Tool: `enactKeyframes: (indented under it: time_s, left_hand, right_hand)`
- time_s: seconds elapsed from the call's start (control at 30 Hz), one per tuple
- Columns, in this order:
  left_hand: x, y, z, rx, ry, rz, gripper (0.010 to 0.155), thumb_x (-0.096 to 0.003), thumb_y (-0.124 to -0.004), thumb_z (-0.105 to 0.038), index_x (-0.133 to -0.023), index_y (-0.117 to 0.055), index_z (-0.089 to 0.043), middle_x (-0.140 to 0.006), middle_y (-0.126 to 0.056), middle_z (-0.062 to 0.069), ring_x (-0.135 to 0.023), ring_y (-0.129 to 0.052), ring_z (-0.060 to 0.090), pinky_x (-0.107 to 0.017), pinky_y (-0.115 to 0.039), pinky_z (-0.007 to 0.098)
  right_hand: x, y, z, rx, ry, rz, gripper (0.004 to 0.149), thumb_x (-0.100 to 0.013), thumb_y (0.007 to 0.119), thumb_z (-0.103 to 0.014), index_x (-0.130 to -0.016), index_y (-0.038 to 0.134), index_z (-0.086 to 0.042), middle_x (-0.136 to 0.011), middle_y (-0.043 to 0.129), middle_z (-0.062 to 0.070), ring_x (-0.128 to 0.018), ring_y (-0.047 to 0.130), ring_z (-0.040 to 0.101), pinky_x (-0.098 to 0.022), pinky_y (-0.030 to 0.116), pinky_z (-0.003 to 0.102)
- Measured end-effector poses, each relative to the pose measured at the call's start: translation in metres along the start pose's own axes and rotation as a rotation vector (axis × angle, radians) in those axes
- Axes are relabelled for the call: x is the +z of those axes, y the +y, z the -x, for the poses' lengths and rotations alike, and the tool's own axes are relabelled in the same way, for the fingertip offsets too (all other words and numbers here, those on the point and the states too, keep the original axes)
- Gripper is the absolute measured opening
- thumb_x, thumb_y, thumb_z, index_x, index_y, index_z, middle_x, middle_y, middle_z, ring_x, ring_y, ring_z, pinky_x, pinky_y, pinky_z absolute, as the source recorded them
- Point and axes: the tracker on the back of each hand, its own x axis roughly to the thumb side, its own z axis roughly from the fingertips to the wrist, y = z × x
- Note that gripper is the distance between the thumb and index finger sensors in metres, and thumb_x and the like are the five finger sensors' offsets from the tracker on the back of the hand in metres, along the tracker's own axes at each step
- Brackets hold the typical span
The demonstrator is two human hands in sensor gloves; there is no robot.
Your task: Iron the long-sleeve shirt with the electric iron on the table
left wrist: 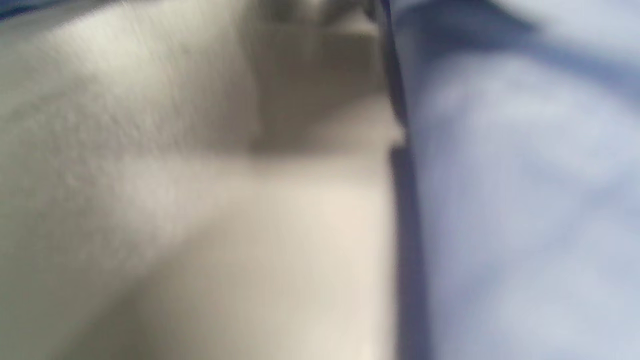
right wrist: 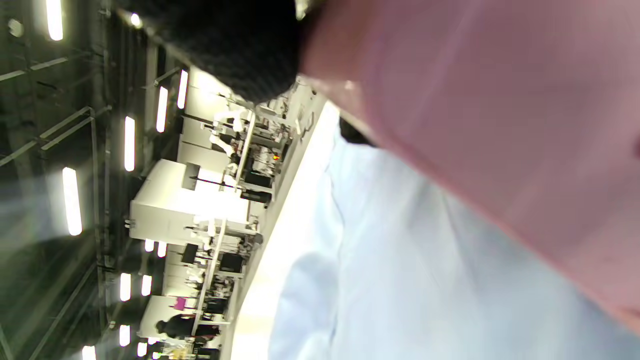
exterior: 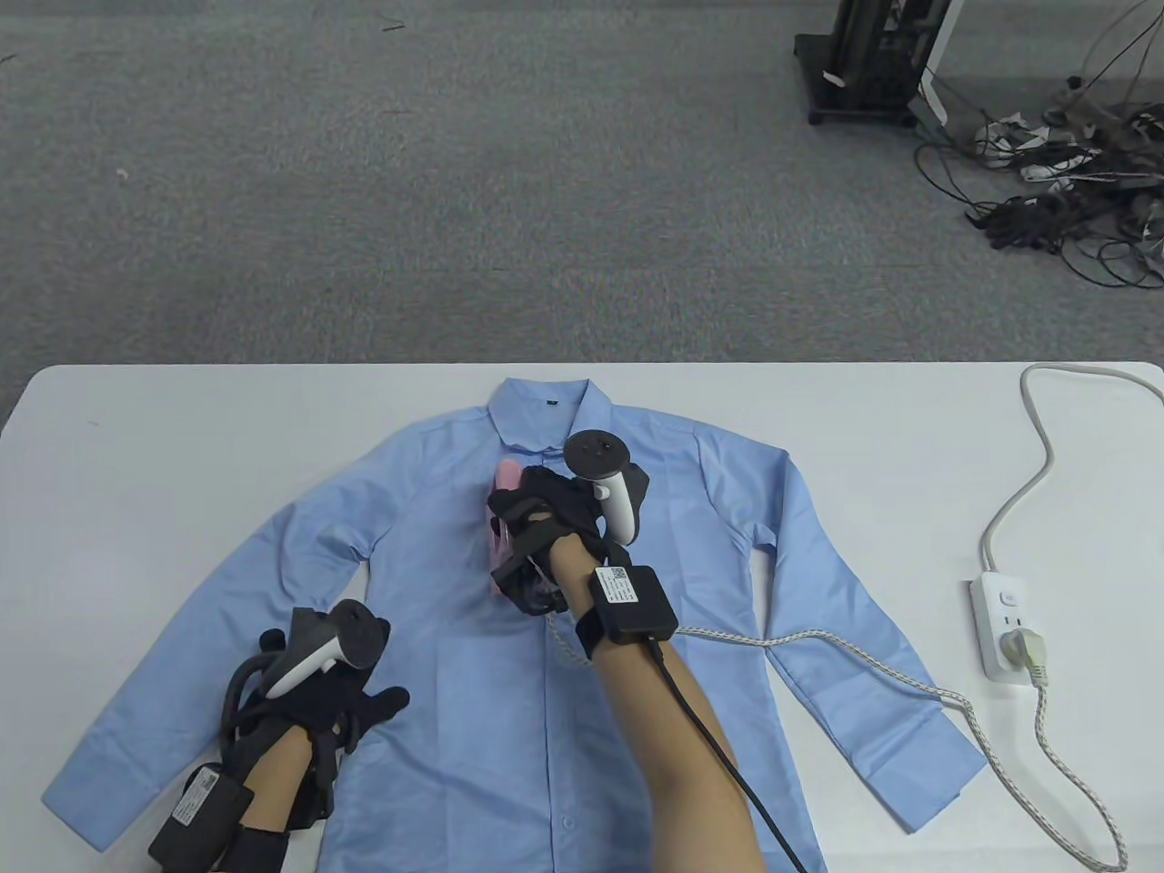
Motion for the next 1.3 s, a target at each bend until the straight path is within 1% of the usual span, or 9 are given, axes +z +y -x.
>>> enactKeyframes:
  time_s: [0.07, 0.17, 0.27, 0.37, 0.63, 0.83, 0.93, 1.1, 1.3]
  left_hand:
    - [0.003, 0.007, 0.009, 0.062, 0.018, -0.051, 0.079, -0.0342, -0.054, -0.067, -0.095, -0.007, -0.049, -0.108, 0.008, -0.009, -0.105, 0.009, 0.023, -0.070, 0.005, 0.060]
    - [0.003, 0.011, 0.018, 0.110, 0.050, -0.049, 0.070, -0.0415, -0.051, -0.056, -0.095, -0.006, -0.048, -0.107, 0.010, -0.009, -0.104, 0.011, 0.023, -0.070, 0.006, 0.060]
    - [0.003, 0.011, 0.017, 0.127, 0.036, -0.047, 0.069, -0.0429, -0.051, -0.052, -0.095, -0.006, -0.049, -0.107, 0.010, -0.009, -0.104, 0.011, 0.023, -0.070, 0.005, 0.060]
    - [0.003, 0.009, 0.014, 0.083, 0.044, -0.045, 0.069, -0.0432, -0.052, -0.052, -0.094, -0.006, -0.049, -0.107, 0.011, -0.009, -0.104, 0.011, 0.023, -0.070, 0.006, 0.060]
    - [-0.003, -0.001, 0.014, 0.024, 0.080, -0.016, 0.067, -0.0422, -0.054, -0.055, -0.095, -0.013, -0.052, -0.107, 0.010, -0.011, -0.105, 0.010, 0.022, -0.071, 0.004, 0.060]
    - [-0.014, -0.014, 0.012, -0.059, 0.147, 0.074, 0.067, -0.0386, -0.053, -0.063, -0.091, -0.012, -0.058, -0.107, 0.011, -0.011, -0.103, 0.013, 0.023, -0.069, 0.008, 0.059]
    - [-0.014, -0.015, 0.015, -0.015, 0.157, 0.078, 0.069, -0.0371, -0.053, -0.065, -0.091, -0.010, -0.058, -0.108, 0.009, -0.011, -0.104, 0.013, 0.023, -0.068, 0.008, 0.059]
    - [-0.013, -0.018, 0.016, -0.011, 0.166, 0.078, 0.070, -0.0361, -0.052, -0.065, -0.091, -0.009, -0.058, -0.108, 0.009, -0.011, -0.104, 0.012, 0.024, -0.069, 0.007, 0.060]
    - [-0.012, -0.018, 0.013, -0.025, 0.164, 0.073, 0.071, -0.0367, -0.052, -0.063, -0.092, -0.009, -0.056, -0.107, 0.011, -0.010, -0.104, 0.011, 0.024, -0.069, 0.006, 0.060]
  right_hand:
    - [0.013, 0.005, -0.011, 0.009, -0.050, -0.055, 0.073, -0.043, 0.077, -0.026, -0.087, 0.037, 0.017, -0.075, 0.070, 0.028, -0.052, 0.091, 0.030, -0.039, 0.081, 0.050]
    - [0.036, 0.026, -0.028, 0.014, -0.078, -0.159, 0.074, -0.043, 0.077, -0.026, -0.087, 0.036, 0.016, -0.076, 0.068, 0.029, -0.054, 0.090, 0.032, -0.040, 0.080, 0.051]
    - [0.057, 0.058, -0.036, 0.050, -0.093, -0.257, 0.073, -0.043, 0.076, -0.025, -0.088, 0.035, 0.016, -0.077, 0.067, 0.029, -0.055, 0.089, 0.032, -0.041, 0.079, 0.052]
    - [0.071, 0.087, -0.033, 0.060, -0.083, -0.284, 0.073, -0.042, 0.077, -0.024, -0.087, 0.036, 0.016, -0.076, 0.068, 0.029, -0.054, 0.090, 0.033, -0.041, 0.080, 0.052]
    - [0.074, 0.134, -0.009, 0.087, -0.011, -0.365, 0.074, -0.043, 0.077, -0.025, -0.088, 0.036, 0.016, -0.077, 0.068, 0.028, -0.056, 0.090, 0.031, -0.042, 0.080, 0.051]
    - [0.069, 0.130, -0.011, 0.148, 0.062, -0.304, 0.073, -0.042, 0.081, -0.030, -0.085, 0.044, 0.015, -0.071, 0.074, 0.025, -0.050, 0.095, 0.026, -0.037, 0.087, 0.047]
    - [0.066, 0.122, -0.008, 0.156, 0.108, -0.261, 0.069, -0.041, 0.082, -0.033, -0.081, 0.051, 0.014, -0.066, 0.078, 0.022, -0.045, 0.098, 0.024, -0.034, 0.089, 0.045]
    - [0.058, 0.089, 0.007, 0.051, 0.204, -0.212, 0.066, -0.041, 0.083, -0.036, -0.078, 0.054, 0.011, -0.063, 0.079, 0.020, -0.044, 0.099, 0.023, -0.033, 0.090, 0.044]
    - [0.055, 0.046, 0.020, 0.007, 0.224, -0.124, 0.065, -0.041, 0.083, -0.035, -0.078, 0.054, 0.011, -0.063, 0.079, 0.020, -0.043, 0.099, 0.024, -0.032, 0.090, 0.045]
